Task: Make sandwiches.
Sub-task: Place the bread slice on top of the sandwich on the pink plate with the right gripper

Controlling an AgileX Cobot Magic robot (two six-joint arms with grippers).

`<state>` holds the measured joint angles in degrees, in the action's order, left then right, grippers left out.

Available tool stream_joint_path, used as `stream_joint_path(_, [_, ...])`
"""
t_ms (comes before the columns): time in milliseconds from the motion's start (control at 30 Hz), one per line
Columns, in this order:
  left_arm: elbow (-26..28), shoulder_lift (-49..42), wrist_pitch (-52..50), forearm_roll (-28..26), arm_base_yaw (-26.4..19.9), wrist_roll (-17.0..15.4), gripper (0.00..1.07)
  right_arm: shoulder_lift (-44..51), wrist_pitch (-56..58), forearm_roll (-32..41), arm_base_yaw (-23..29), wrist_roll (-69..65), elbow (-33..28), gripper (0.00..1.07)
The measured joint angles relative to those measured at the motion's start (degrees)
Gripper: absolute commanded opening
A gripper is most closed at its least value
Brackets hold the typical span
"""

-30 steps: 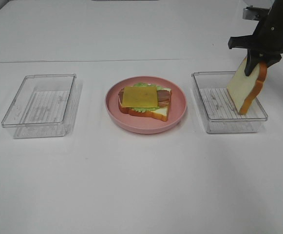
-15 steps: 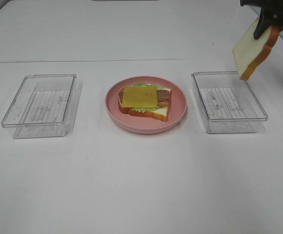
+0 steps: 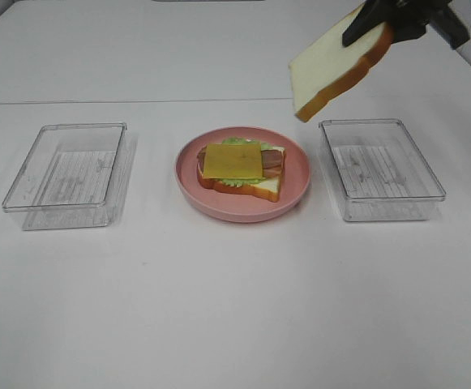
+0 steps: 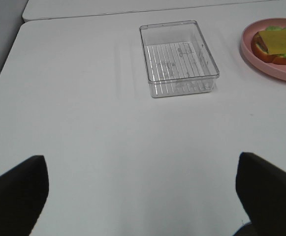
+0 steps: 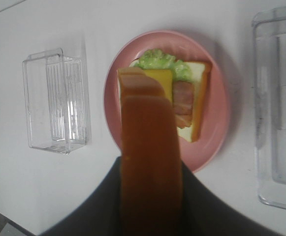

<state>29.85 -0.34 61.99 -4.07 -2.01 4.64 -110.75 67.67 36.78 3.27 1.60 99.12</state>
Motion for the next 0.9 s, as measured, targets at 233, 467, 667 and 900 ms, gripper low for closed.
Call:
stream_joint_path(233, [0.00,0.00,0.00,0.00,0.00,0.00,0.98,-1.83,-14.09,1.38,9.00,2.23,-3.44,0.00])
stream_joint_path(467, [0.00,0.00,0.00,0.00,0.00,0.00,0.98,-6.13,-16.79,7.22,11.40,2.81,-3.50,0.00])
stream_joint_path(667, [0.00,0.00,0.00,0.00,0.00,0.00,0.98,-10.89,-17.93,13.12,11.40,5.10,-3.72,0.00])
stream_joint_path(900, [0.00,0.00,0.00,0.00,0.00,0.00,0.98,-15.30,-18.16,17.25,11.40,6.70,-3.72,0.00])
